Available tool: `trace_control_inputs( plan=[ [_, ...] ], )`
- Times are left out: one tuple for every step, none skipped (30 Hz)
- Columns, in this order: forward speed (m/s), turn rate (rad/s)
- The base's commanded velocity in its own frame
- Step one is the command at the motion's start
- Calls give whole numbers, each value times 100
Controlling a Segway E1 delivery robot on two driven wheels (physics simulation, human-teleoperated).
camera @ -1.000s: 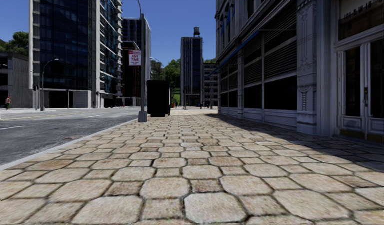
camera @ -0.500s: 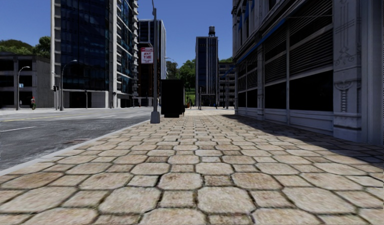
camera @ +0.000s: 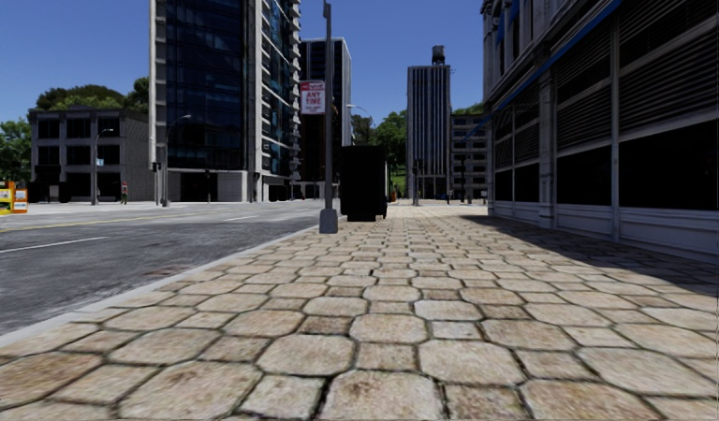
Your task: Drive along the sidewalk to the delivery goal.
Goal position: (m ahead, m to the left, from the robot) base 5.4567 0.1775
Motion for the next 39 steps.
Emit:
trace_control_inputs(
  plan=[
    [120,36],
    [120,36],
    [120,36],
    [120,30],
    [120,30],
    [120,18],
    [120,1],
    [120,0],
    [120,0],
    [120,0],
    [120,0],
    [120,0],
    [120,0],
    [120,0],
    [121,0],
    [125,0],
    [142,0],
    [142,0],
    [159,0],
    [166,0],
    [168,0],
    [168,0],
    [169,0],
    [170,0],
    [170,0],
    [170,0],
    [170,0],
    [170,0],
    [170,0],
    [170,0],
    [170,0],
    [170,0],
    [171,0],
    [171,0],
    [171,0],
    [171,0],
    [171,0],
    [171,0],
    [171,0]
  ],
)
